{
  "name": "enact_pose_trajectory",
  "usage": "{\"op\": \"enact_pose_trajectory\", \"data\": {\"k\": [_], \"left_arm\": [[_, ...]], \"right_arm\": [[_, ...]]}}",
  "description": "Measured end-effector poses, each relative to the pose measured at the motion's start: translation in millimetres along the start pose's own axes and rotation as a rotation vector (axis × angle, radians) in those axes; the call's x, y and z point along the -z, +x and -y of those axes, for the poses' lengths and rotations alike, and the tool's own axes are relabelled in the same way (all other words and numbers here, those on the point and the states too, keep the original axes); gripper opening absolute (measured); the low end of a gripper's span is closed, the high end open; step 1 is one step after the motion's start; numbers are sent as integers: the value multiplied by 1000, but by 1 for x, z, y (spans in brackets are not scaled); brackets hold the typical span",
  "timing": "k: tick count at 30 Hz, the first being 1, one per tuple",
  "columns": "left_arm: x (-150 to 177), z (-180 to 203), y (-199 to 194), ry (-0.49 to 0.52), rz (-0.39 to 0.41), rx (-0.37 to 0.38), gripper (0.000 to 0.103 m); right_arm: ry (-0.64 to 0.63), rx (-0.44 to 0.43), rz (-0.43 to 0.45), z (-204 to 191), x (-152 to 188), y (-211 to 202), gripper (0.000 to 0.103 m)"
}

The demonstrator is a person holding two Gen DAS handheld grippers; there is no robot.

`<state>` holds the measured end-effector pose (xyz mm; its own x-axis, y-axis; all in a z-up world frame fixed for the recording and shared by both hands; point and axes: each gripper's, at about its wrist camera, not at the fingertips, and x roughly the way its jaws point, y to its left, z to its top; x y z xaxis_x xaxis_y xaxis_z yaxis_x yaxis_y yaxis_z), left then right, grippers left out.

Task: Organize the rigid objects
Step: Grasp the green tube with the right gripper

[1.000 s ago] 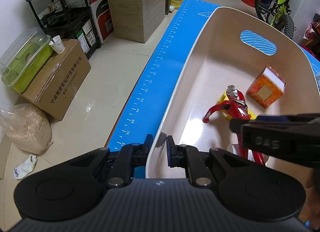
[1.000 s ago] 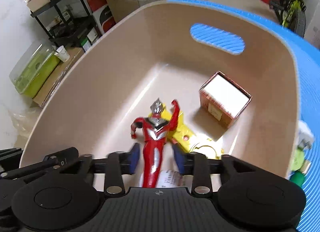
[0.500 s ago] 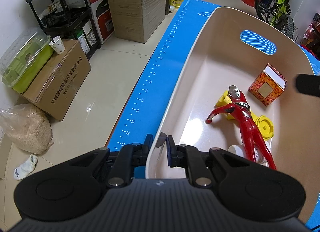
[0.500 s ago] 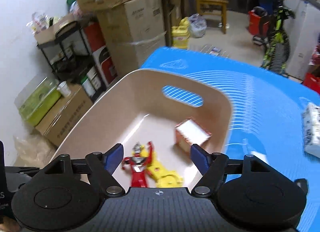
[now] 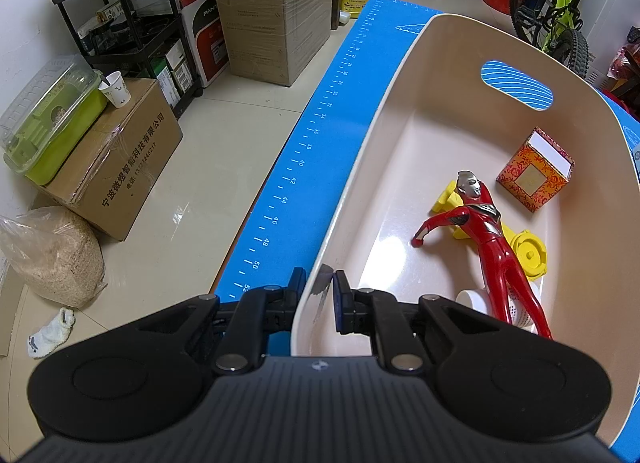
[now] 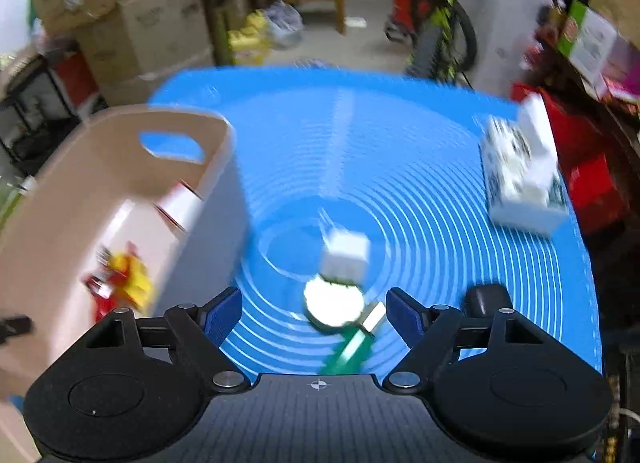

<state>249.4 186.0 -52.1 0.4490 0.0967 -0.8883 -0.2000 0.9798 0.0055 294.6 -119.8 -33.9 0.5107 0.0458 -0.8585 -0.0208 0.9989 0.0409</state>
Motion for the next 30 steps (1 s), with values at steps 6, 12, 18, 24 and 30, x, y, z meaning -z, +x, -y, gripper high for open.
{"op": "enact_pose_trajectory", "data": {"k": [6, 12, 18, 24, 30], "left_arm": [[0, -1, 0, 1, 0, 0, 16], [-1, -1, 0, 1, 0, -1, 16], [-1, -2, -1, 1, 0, -2, 16], [-1, -2, -1, 2, 0, -2, 17], [-1, -2, -1, 1, 0, -2, 17]], "right_arm": [[49, 33, -58, 9, 24, 41, 81], [72, 62, -47, 10, 33, 60, 75], [70, 90, 3, 2, 40, 57, 70], [74, 90, 28, -7, 45, 49, 43], [110, 87, 20, -1, 48, 46, 33]]}}
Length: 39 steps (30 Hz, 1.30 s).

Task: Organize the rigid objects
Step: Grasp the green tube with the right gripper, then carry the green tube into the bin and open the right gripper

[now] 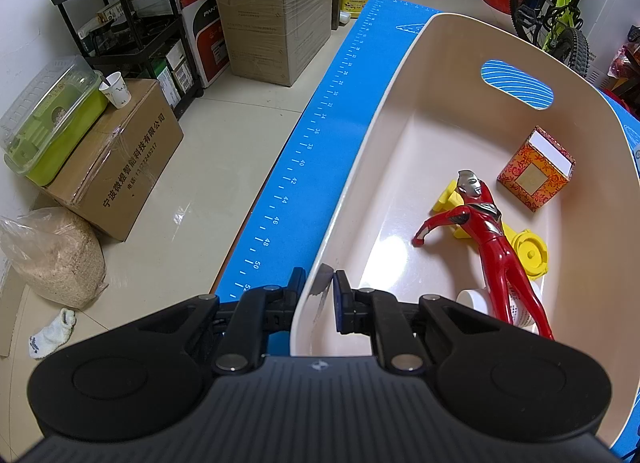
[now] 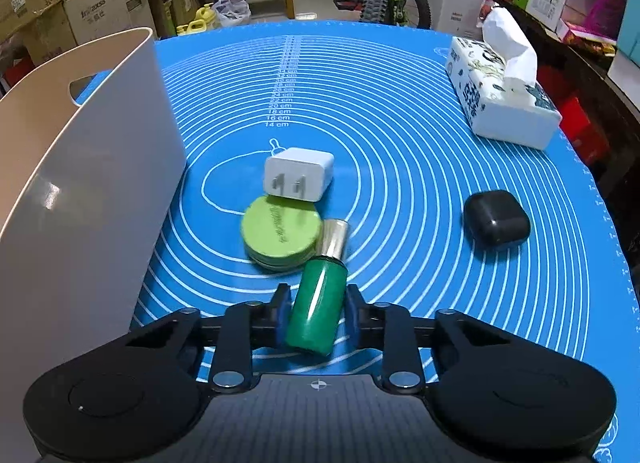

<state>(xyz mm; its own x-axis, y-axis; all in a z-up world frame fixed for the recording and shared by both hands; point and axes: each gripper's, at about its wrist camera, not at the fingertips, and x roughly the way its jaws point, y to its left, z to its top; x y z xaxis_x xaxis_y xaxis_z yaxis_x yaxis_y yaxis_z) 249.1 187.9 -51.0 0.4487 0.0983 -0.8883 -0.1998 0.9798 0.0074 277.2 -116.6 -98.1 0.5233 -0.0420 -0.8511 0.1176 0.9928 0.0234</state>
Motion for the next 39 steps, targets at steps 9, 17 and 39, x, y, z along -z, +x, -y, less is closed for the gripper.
{"op": "enact_pose_trajectory", "data": {"k": [9, 17, 39], "left_arm": [[0, -1, 0, 1, 0, 0, 17], [0, 0, 0, -2, -1, 1, 17], [1, 1, 1, -3, -1, 4, 16]], "right_arm": [[63, -29, 57, 17, 1, -21, 33], [18, -116, 213, 5, -30, -73, 33], [-345, -288, 72, -148, -55, -48, 33]]}}
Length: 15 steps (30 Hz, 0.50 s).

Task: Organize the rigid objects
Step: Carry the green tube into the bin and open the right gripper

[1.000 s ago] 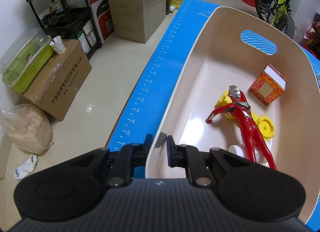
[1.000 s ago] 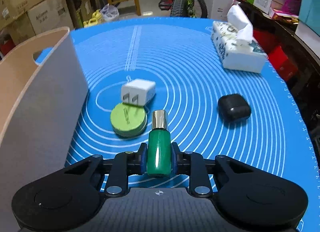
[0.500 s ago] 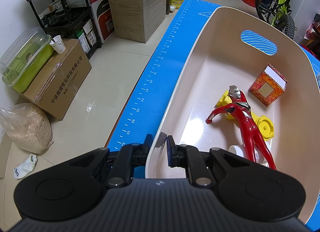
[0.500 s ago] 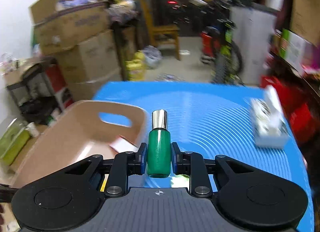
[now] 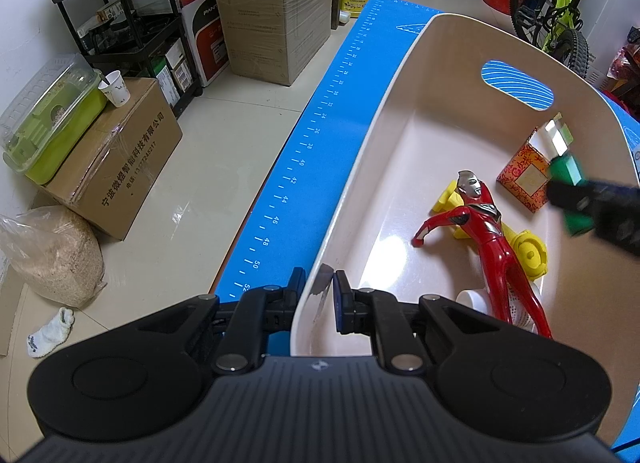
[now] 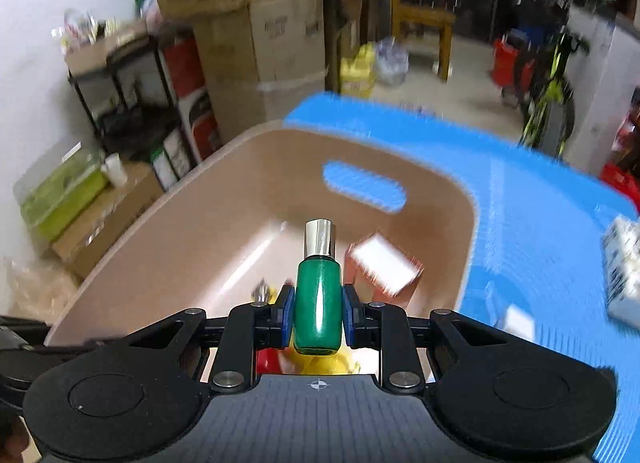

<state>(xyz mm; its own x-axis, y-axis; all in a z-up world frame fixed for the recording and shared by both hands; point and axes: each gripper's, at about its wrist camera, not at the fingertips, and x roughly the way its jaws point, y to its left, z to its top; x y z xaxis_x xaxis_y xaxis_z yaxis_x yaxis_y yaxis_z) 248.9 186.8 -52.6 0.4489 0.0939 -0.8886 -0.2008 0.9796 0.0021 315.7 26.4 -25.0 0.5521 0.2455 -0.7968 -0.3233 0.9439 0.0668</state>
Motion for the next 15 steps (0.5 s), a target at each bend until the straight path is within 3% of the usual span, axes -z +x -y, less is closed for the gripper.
{"op": "enact_pose_trajectory", "data": {"k": [15], "left_arm": [[0, 1, 0, 1, -1, -1, 16]], "right_arm": [[-84, 11, -171, -19, 19, 30, 33]]}}
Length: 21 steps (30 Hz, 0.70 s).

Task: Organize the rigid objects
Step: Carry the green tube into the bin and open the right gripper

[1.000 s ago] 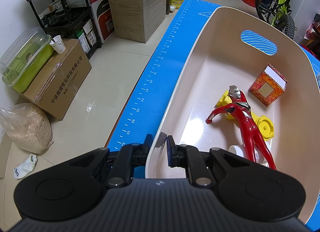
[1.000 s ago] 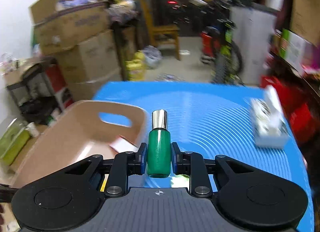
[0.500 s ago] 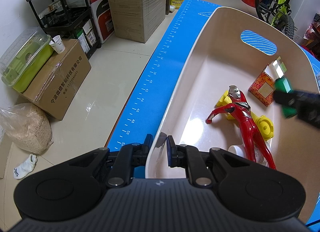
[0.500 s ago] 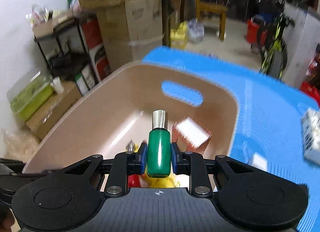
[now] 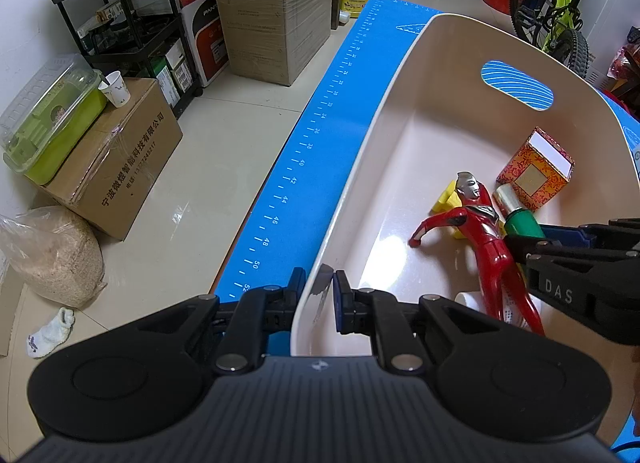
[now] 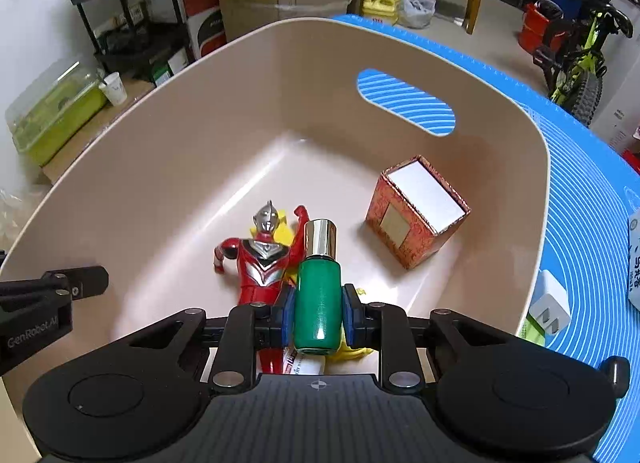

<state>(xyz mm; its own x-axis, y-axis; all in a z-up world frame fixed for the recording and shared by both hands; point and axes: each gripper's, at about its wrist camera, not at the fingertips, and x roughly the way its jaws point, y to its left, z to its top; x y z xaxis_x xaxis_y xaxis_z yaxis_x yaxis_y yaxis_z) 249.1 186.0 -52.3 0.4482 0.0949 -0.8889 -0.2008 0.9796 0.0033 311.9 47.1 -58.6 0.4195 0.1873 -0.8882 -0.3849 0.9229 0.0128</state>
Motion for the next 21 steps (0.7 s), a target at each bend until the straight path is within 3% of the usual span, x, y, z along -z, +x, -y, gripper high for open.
{"op": "enact_pose_trajectory", "data": {"k": [4, 7, 14, 21], "left_arm": [[0, 0, 0, 0, 0, 0, 16], [0, 1, 0, 1, 0, -1, 16], [0, 1, -1, 1, 0, -1, 16], [0, 0, -1, 1, 0, -1, 16]], "right_arm": [[4, -8, 32, 1, 2, -7, 38], [20, -29, 77, 7, 1, -22, 54], [85, -22, 198, 35, 0, -64, 67], [228, 95, 298, 89, 17, -94, 73]]}}
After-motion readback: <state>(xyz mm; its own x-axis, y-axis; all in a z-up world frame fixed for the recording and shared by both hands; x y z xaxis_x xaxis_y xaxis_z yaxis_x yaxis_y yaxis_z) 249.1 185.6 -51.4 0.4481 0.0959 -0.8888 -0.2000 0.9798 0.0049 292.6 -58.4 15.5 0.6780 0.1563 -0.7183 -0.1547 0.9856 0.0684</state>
